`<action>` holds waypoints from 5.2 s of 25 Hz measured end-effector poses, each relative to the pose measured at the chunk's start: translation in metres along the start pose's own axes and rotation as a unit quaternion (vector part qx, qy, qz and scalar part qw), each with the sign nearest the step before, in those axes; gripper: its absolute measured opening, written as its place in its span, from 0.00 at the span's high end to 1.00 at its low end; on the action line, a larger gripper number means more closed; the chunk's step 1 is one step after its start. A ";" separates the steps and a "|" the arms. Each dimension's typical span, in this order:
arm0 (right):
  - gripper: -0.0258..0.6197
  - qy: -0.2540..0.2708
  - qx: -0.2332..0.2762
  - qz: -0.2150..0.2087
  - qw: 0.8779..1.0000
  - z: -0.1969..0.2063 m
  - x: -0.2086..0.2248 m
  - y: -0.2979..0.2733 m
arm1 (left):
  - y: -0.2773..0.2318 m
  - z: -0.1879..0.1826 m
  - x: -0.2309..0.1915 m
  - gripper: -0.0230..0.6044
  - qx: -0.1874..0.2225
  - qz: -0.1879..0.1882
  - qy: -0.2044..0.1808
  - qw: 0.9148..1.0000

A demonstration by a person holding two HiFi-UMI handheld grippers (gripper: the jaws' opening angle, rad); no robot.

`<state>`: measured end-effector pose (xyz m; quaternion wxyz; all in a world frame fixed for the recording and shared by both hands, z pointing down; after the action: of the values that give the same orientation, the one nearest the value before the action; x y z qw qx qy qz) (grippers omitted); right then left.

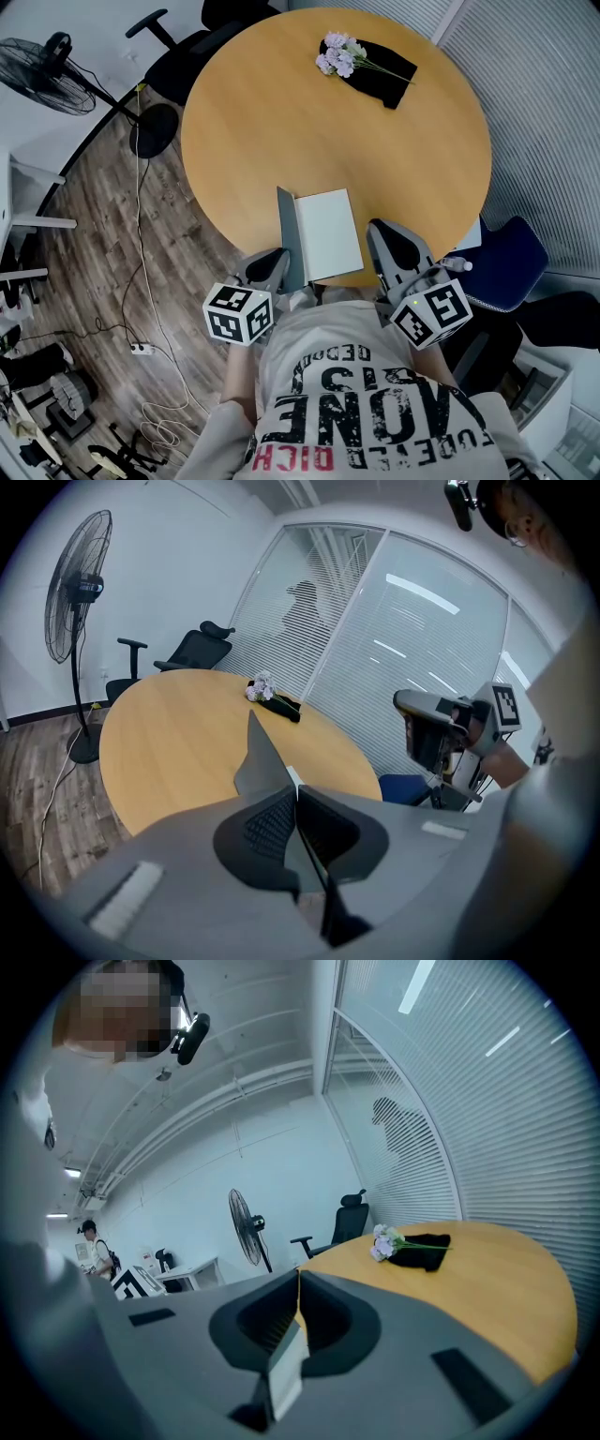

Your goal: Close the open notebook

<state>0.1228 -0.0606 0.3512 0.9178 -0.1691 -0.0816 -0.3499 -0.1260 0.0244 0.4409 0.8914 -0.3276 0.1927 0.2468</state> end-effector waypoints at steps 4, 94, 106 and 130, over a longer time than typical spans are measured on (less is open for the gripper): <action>0.94 -0.001 0.001 0.001 1.000 -0.001 0.002 0.002 | -0.002 -0.001 0.002 0.92 -0.001 0.000 -0.002 1.000; 0.94 -0.010 0.014 0.038 0.999 0.003 0.071 0.073 | -0.103 0.013 0.060 0.93 -0.001 -0.007 -0.020 1.000; 0.94 -0.005 0.005 0.025 1.000 0.006 0.065 0.071 | -0.130 0.026 0.062 0.93 -0.009 -0.007 -0.027 1.000; 0.94 -0.010 0.000 0.036 0.999 0.007 0.072 0.072 | -0.158 0.037 0.058 0.93 -0.037 -0.008 -0.027 0.999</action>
<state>0.2243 -0.0525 0.3586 0.9289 -0.1749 -0.0846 -0.3154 0.0169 -0.0370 0.5155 0.8858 -0.3550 0.1562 0.2550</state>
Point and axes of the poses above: the fingertips, and each gripper's own axes: y backward along the fingers, x to its right, z out of its underside, the point moved 10 cm from there along y, backward along the fingers, and after that the axes turned 9 degrees about z, right-handed, at the moved point
